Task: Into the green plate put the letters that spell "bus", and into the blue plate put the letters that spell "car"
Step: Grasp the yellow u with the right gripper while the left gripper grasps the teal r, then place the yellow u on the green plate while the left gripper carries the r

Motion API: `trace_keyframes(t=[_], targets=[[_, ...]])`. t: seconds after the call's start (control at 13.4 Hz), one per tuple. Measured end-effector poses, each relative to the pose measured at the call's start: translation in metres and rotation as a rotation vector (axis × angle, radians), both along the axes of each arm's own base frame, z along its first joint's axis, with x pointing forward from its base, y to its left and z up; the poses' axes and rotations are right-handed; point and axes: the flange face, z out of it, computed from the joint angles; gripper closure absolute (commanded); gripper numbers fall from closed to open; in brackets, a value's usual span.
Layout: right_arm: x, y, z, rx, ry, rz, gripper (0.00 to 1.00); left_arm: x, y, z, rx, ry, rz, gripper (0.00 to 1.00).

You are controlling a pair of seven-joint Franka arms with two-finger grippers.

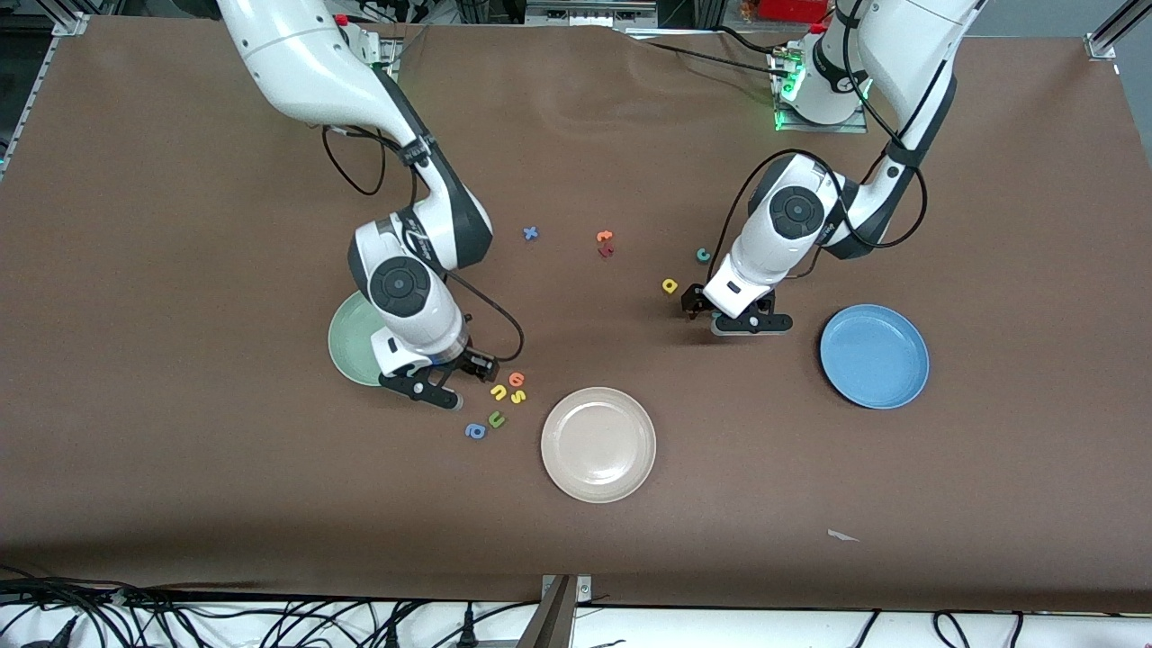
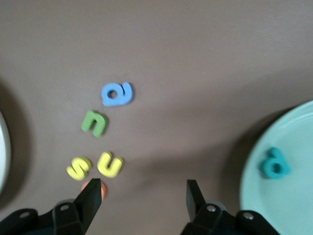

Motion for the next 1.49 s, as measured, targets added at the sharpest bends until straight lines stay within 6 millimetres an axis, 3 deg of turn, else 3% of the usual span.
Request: trace_keyframes(t=[0.37,0.52,0.6,0.67,0.75,0.89,1.27,1.49], targets=[[0.016,0.033,-0.039,0.091,-0.045,-0.116,0.25,-0.009,0.001,-0.02,0.038,0.019,-0.058,0.06],[0.017,0.034,-0.043,0.094,-0.044,-0.124,0.28,-0.011,0.001,-0.027,0.042,0.031,-0.062,0.14],[0.018,0.033,-0.042,0.095,-0.045,-0.127,0.33,-0.012,0.001,-0.03,0.043,0.036,-0.062,0.18],[0.019,0.032,-0.041,0.097,-0.045,-0.131,0.44,-0.013,0.001,-0.032,0.044,0.039,-0.063,0.23],[0.02,0.031,-0.041,0.096,-0.044,-0.133,0.47,-0.013,0.001,-0.033,0.044,0.042,-0.063,0.29],[0.019,0.029,-0.043,0.088,-0.029,-0.137,0.49,-0.014,0.002,-0.035,0.045,0.046,-0.063,0.41],[0.013,0.027,-0.052,0.058,0.021,-0.139,0.51,-0.014,0.002,-0.038,0.045,0.049,-0.065,0.49],[0.012,0.027,-0.054,0.053,0.03,-0.139,0.72,-0.014,0.002,-0.038,0.052,0.046,-0.075,0.54]])
